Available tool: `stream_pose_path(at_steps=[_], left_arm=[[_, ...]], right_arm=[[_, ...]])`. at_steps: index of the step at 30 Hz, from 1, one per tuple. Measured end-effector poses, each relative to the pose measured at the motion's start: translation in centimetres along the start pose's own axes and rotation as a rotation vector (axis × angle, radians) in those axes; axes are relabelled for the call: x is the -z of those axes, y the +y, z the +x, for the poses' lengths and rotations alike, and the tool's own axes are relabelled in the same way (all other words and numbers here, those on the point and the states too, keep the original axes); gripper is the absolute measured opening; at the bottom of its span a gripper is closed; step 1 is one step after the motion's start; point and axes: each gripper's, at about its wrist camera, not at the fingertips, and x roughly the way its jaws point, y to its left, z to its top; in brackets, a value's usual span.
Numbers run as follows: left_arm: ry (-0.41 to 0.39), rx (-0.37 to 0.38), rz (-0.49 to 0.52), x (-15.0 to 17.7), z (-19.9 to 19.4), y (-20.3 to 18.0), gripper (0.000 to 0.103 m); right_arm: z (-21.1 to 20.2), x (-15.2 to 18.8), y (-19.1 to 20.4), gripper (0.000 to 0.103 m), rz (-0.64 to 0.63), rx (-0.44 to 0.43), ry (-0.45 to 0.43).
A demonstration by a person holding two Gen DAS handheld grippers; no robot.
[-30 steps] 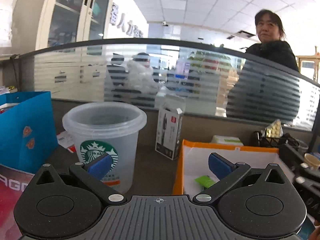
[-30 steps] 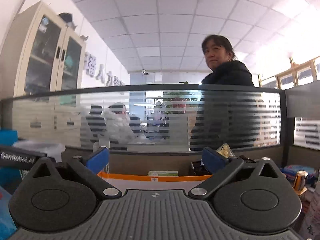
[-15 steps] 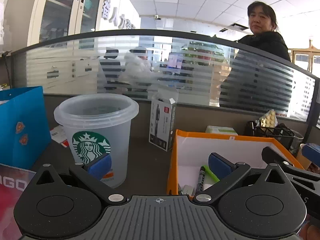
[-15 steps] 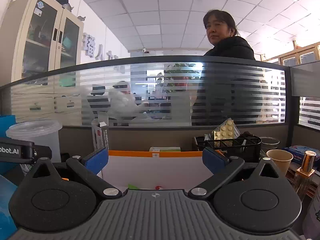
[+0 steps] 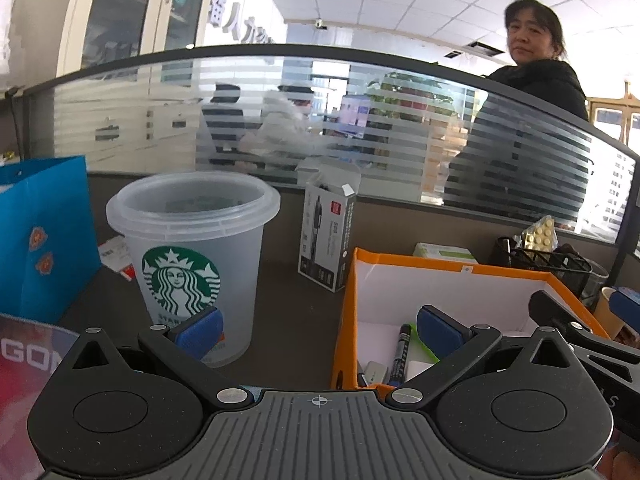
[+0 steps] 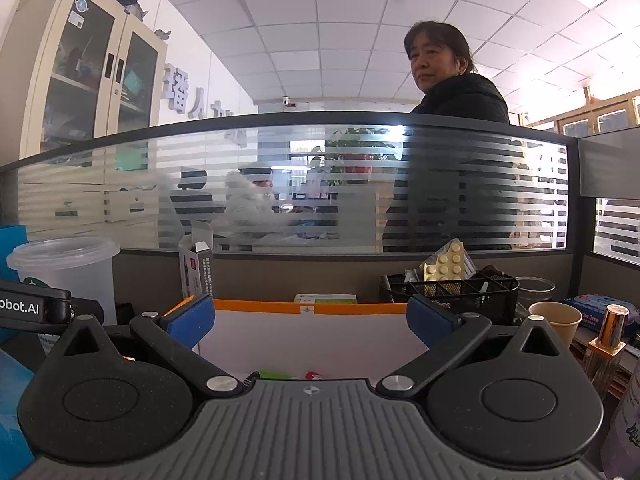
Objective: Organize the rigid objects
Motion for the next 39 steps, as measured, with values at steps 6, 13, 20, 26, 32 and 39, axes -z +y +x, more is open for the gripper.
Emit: stream_pose_path(at_steps=[6, 13, 20, 26, 32, 39], left_arm=[[0.009, -0.005, -0.023, 0.1, 0.5, 0.5, 0.103], [0.003, -0.010, -0.016, 0.2, 0.4, 0.3, 0.103], [0.000, -0.008, -0.014, 0.2, 0.4, 0.2, 0.103], [-0.012, -0.022, -0.009, 0.2, 0.3, 0.1, 0.103], [-0.005, -0.023, -0.005, 0.3, 0.6, 0.1, 0.103], [-0.006, -0.012, -0.003, 0.4, 0.7, 0.1, 0.103]], right_arm=[[0.0, 0.0, 0.0, 0.103, -0.002, 0.002, -0.001], [0.1, 0.1, -0.3, 0.103, -0.009, 0.007, -0.004], [0.4, 0.2, -0.4, 0.103, -0.018, 0.007, 0.006], [0.6, 0.3, -0.4, 0.103, -0.023, 0.005, 0.013], [0.9, 0.4, -0.4, 0.103, -0.027, 0.004, 0.016], [1.2, 0.8, -0.4, 0.103, -0.034, -0.002, 0.023]])
